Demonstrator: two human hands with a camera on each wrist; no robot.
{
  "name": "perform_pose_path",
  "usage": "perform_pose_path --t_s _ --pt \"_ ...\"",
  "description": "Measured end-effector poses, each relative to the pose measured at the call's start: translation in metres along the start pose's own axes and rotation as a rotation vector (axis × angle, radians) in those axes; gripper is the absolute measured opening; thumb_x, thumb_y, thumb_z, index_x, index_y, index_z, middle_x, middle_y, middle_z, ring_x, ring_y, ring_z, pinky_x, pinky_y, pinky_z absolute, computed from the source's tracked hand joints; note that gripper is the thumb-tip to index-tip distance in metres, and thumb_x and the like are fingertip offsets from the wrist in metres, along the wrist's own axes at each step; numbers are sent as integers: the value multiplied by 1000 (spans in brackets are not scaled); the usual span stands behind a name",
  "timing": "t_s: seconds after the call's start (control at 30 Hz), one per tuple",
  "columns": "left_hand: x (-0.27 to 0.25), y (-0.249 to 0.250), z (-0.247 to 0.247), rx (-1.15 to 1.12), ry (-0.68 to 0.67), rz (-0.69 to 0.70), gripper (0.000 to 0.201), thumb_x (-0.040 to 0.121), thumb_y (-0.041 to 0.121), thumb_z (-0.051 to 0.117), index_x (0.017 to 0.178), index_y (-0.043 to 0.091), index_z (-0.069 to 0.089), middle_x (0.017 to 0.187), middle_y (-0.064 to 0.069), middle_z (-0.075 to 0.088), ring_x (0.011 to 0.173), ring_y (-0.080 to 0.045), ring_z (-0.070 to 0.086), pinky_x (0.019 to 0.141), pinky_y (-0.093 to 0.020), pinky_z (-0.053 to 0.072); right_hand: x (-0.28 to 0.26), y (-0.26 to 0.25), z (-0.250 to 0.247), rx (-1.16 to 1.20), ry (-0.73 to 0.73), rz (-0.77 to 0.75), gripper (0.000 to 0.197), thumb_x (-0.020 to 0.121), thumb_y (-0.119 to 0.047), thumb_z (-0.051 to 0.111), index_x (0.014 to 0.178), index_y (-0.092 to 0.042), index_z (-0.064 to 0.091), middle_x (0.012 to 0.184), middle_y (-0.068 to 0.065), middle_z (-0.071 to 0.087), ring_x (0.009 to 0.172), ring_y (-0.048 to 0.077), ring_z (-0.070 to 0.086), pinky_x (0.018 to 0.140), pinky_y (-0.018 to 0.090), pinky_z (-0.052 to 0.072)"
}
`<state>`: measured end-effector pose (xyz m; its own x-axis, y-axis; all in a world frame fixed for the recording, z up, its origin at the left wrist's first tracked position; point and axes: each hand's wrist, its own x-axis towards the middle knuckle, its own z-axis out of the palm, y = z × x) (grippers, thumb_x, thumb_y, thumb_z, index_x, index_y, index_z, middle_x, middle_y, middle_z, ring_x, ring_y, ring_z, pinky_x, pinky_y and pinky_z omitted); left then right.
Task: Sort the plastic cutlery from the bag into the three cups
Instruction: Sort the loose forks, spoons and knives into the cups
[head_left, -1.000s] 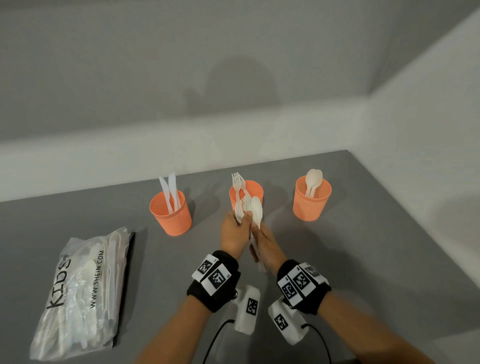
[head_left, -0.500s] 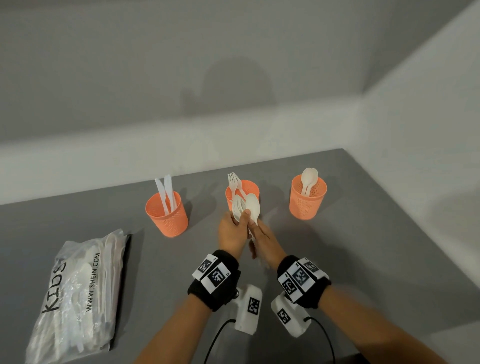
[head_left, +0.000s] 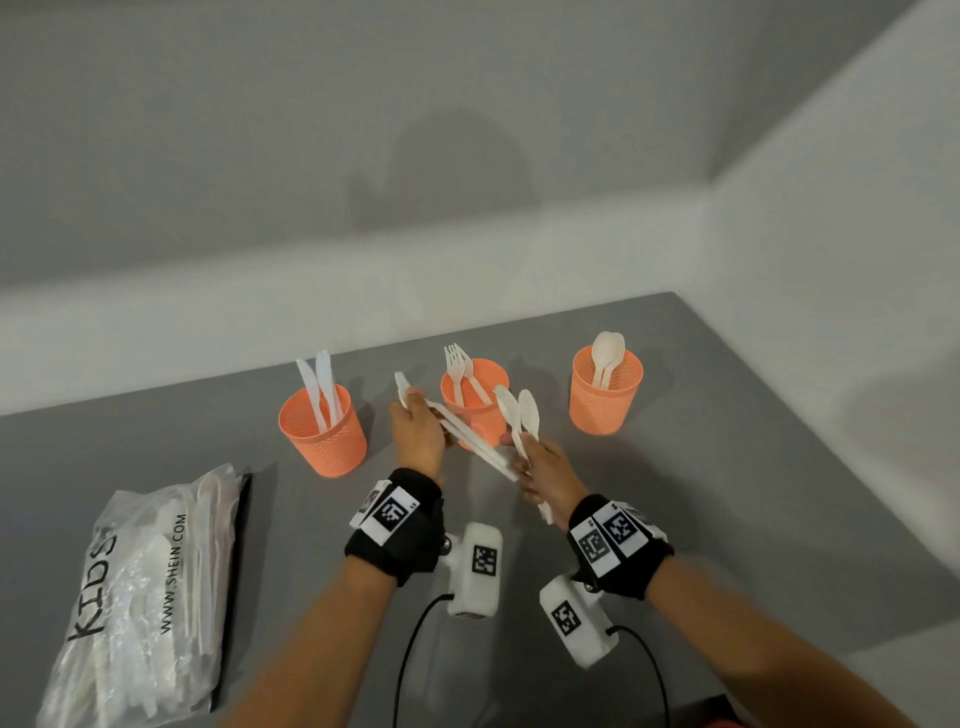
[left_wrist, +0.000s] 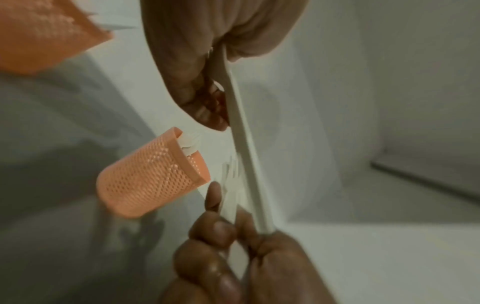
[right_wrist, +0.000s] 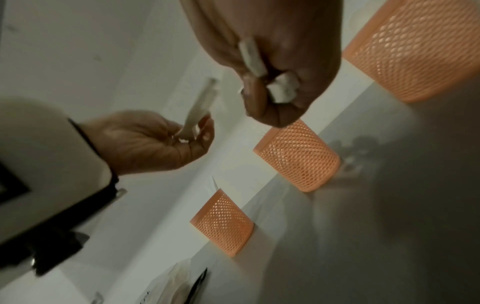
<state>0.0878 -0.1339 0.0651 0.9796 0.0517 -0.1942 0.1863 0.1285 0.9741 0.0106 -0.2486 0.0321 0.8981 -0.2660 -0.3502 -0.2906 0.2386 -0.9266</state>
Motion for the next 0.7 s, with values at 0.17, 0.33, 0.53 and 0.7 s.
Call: perform_pose_path --t_s 0.17,0.33,0.53,0.7 --pt "-7 -7 3 -23 -107 -141 13 94 4 38 84 12 42 58 -3 38 32 -2 39 33 -16 35 1 -7 -8 142 -81 59 33 102 -32 27 100 -16 56 49 -8 36 33 2 24 34 14 20" --pt "-15 -19 13 10 -258 -195 13 86 12 60 75 13 55 46 5 43 34 -3 34 35 -14 30 -1 -10 -11 75 -161 16 29 100 -33 35 105 -10 51 45 -8 43 31 1 26 32 14 22" --pt "-25 -24 30 43 -337 -221 24 80 24 69 73 9 52 37 6 42 31 -9 38 35 -18 35 -8 -14 -12 -44 -227 -63 33 98 -32 40 82 -6 53 49 -6 55 31 1 30 31 13 23" --pt "-29 -24 36 -2 -268 -215 16 79 17 70 78 8 57 38 4 47 31 -9 39 33 -17 34 -8 -16 -20 -87 -224 -83 36 98 -36 37 83 -9 55 58 -1 57 33 4 33 33 13 23"
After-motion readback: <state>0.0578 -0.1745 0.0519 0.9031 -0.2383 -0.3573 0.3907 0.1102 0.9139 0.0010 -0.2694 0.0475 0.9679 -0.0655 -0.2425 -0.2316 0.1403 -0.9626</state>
